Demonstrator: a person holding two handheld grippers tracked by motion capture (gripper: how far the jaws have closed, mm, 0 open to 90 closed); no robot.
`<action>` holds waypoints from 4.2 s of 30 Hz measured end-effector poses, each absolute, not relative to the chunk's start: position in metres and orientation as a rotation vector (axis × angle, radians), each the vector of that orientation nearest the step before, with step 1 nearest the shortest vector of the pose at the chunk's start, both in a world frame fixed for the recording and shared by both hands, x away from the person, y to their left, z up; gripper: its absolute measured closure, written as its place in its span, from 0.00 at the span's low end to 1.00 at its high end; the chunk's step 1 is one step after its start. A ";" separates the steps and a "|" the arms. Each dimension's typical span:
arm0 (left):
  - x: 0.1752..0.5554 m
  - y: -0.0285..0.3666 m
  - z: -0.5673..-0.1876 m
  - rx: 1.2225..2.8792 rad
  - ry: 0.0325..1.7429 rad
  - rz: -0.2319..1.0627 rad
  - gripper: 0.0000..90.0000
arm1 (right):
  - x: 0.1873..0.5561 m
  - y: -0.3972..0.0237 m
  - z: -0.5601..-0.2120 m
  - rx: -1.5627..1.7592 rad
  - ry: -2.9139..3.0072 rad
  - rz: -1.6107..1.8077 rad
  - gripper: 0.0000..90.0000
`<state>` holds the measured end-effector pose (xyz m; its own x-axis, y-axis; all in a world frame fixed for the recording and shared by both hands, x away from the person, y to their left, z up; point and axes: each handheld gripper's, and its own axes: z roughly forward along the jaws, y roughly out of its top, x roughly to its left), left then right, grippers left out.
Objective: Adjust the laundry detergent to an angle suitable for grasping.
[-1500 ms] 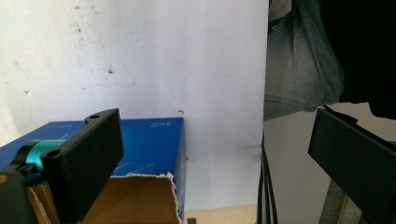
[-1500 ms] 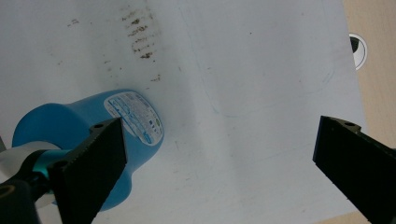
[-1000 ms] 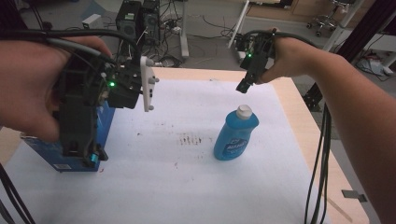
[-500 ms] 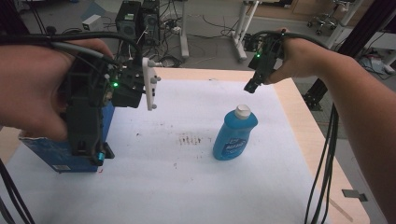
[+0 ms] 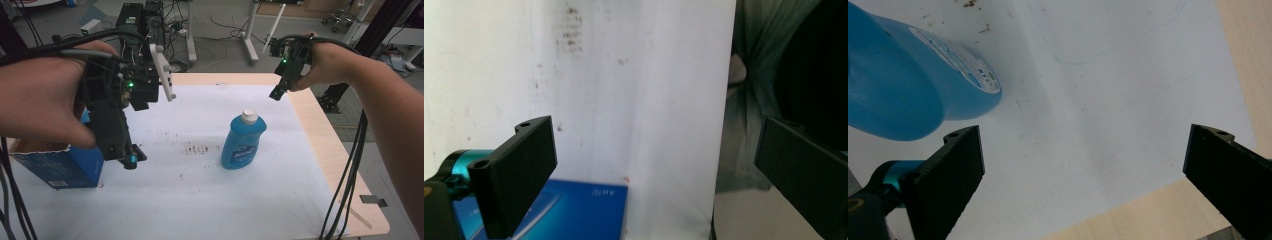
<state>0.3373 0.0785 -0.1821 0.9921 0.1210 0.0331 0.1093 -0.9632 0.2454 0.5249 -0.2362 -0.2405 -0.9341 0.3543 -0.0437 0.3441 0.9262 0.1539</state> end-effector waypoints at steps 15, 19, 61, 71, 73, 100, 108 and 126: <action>0.362 0.052 -0.186 2.731 0.269 0.079 0.04 | 0.522 -0.257 -0.249 0.584 3.011 0.201 0.02; 0.368 0.043 -0.190 2.706 0.285 0.067 0.04 | 0.521 -0.260 -0.250 0.599 3.008 0.187 0.02; 0.421 -0.053 -0.262 2.593 0.405 -0.008 0.04 | 0.522 -0.274 -0.258 0.637 3.009 0.190 0.02; 0.429 -0.075 -0.281 2.607 0.422 -0.025 0.04 | 0.521 -0.275 -0.260 0.633 3.005 0.189 0.02; 0.429 -0.079 -0.284 2.612 0.421 -0.026 0.04 | 0.522 -0.275 -0.260 0.633 3.004 0.183 0.02; 0.429 -0.102 -0.300 2.628 0.445 0.095 0.04 | 0.523 -0.277 -0.262 0.656 3.002 0.193 0.02; 0.425 -0.103 -0.300 2.650 0.422 0.102 0.14 | 0.523 -0.276 -0.263 0.657 3.000 0.194 0.02; 0.423 -0.105 -0.300 2.665 0.410 0.159 0.23 | 0.523 -0.275 -0.264 0.648 3.002 0.198 0.02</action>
